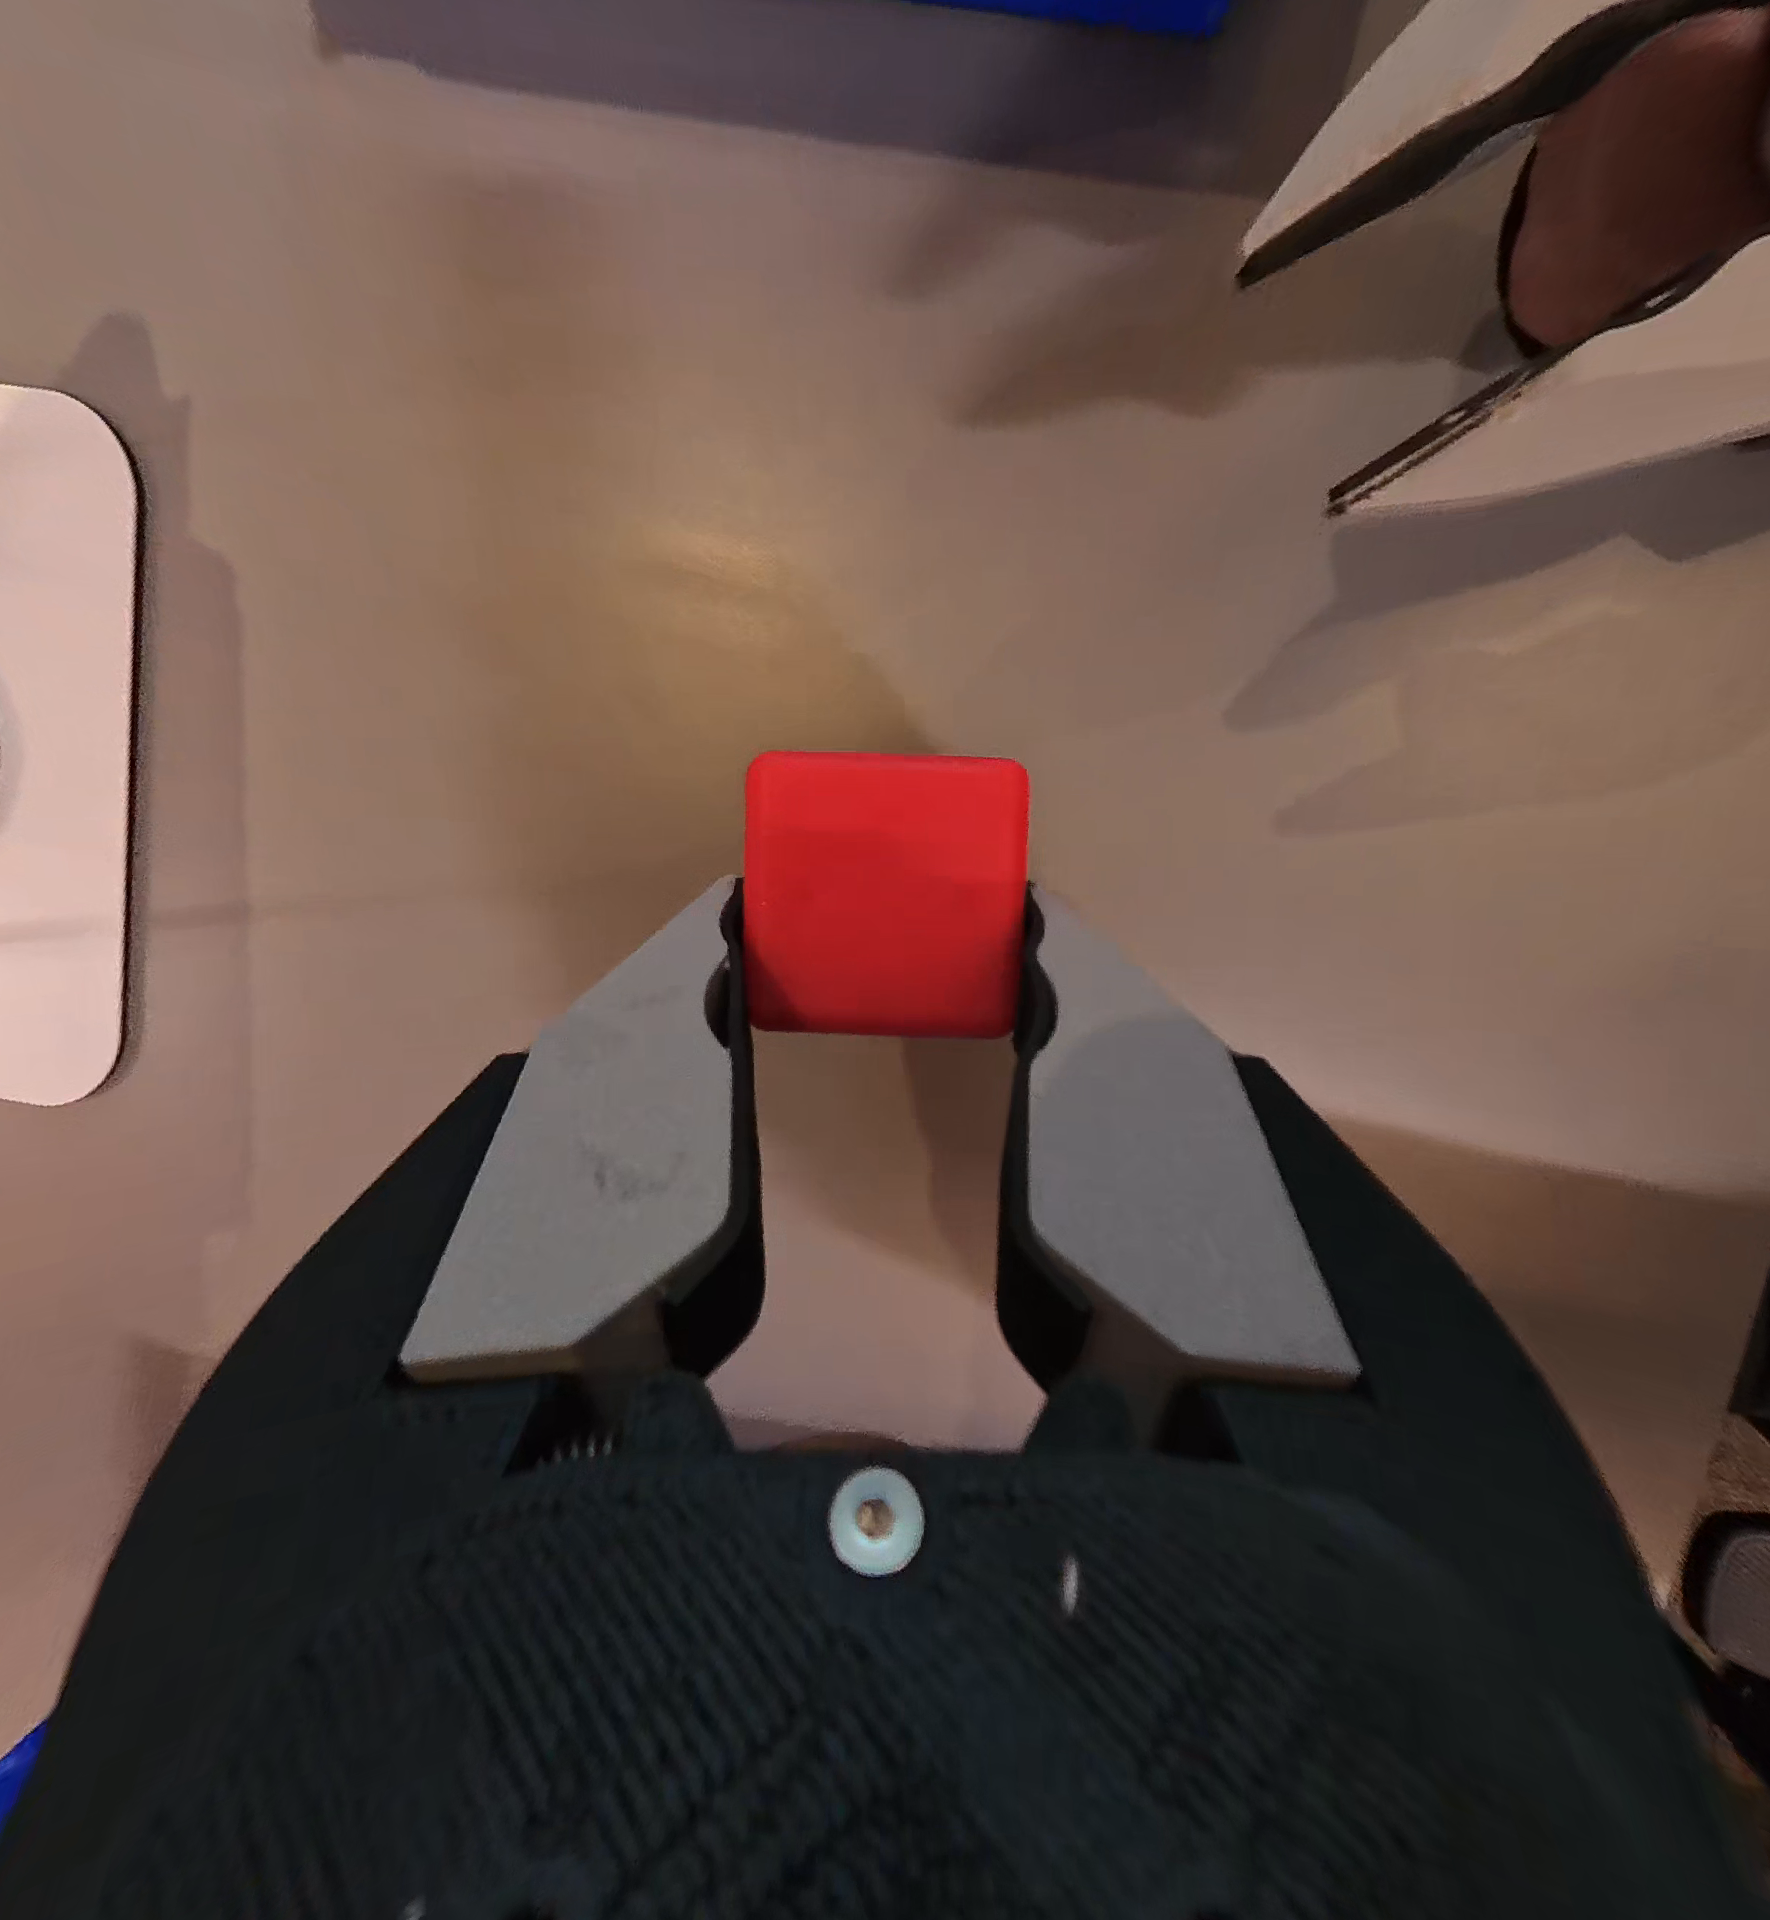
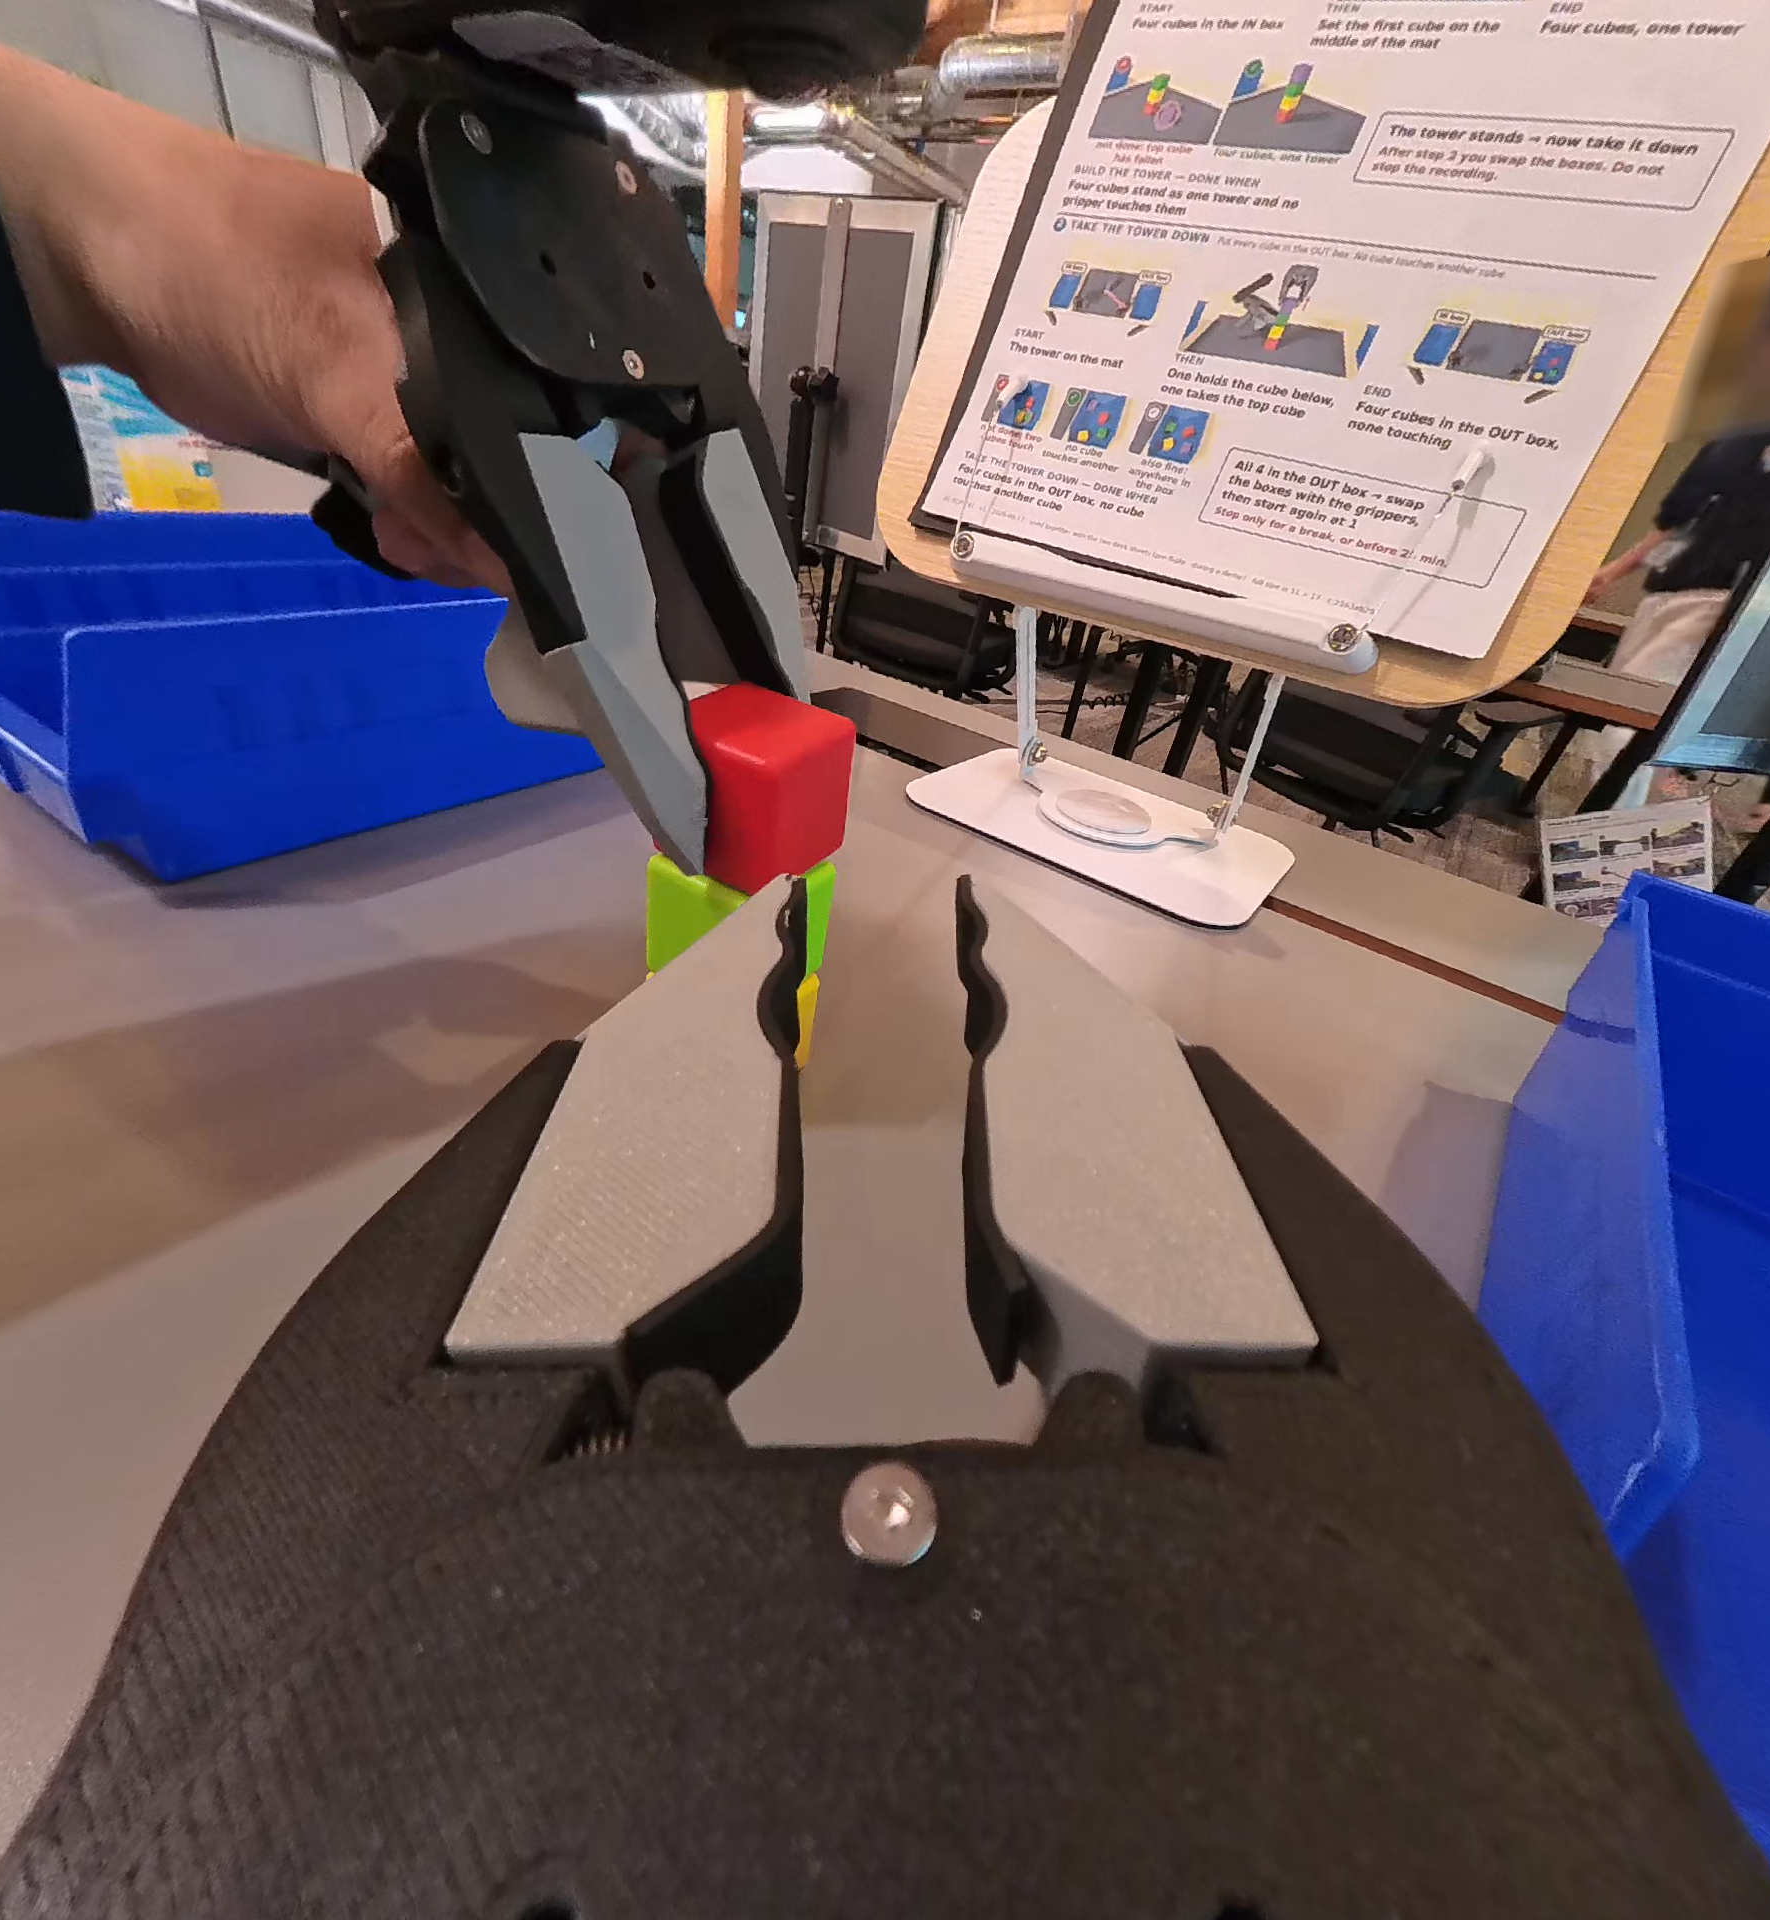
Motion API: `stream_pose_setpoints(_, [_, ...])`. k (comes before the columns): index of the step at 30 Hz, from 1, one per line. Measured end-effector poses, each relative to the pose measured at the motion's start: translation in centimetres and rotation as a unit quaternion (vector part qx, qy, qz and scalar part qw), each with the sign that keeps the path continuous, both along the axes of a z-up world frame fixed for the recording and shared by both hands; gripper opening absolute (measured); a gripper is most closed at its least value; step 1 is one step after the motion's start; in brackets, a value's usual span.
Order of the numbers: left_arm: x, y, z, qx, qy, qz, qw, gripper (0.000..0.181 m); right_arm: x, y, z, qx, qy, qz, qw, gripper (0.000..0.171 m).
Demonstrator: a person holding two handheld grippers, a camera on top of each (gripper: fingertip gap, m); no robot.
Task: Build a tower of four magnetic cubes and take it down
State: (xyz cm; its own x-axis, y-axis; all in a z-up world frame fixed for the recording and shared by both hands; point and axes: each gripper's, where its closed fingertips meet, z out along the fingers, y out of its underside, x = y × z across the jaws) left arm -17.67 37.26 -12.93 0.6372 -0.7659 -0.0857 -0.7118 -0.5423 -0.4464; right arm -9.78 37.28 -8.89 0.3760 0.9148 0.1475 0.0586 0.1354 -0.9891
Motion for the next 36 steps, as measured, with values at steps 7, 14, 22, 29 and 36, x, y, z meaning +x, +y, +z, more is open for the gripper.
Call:
stream_pose_setpoints(7, [0.3,-0.1,0.0,-0.002,-0.019,-0.001,1.000,0.048,0.0,0.1,0.0,-0.002,0.000,-0.001,1.000,0.026])
stream_pose_setpoints(14, [0.6,0.6,2.2,0.022,-0.063,0.027,0.997,0.096,0.0,0.1,-0.1,-0.002,-0.003,-0.001,1.000,0.026])
stream_pose_setpoints(22, [-2.2,0.1,9.4,0.153,-0.116,0.087,0.978,0.103,-0.2,0.1,-0.6,-0.003,-0.011,-0.001,1.000,0.026])
stream_pose_setpoints(29, [-16.0,-2.4,15.8,0.306,-0.103,0.307,0.895,0.101,-0.6,0.0,-1.0,0.002,-0.025,-0.001,1.000,0.026])
stream_pose_setpoints(36, [-27.5,-5.7,12.2,0.276,-0.061,0.476,0.833,0.096,-1.1,-0.1,-1.7,0.008,-0.045,0.000,0.999,0.026])
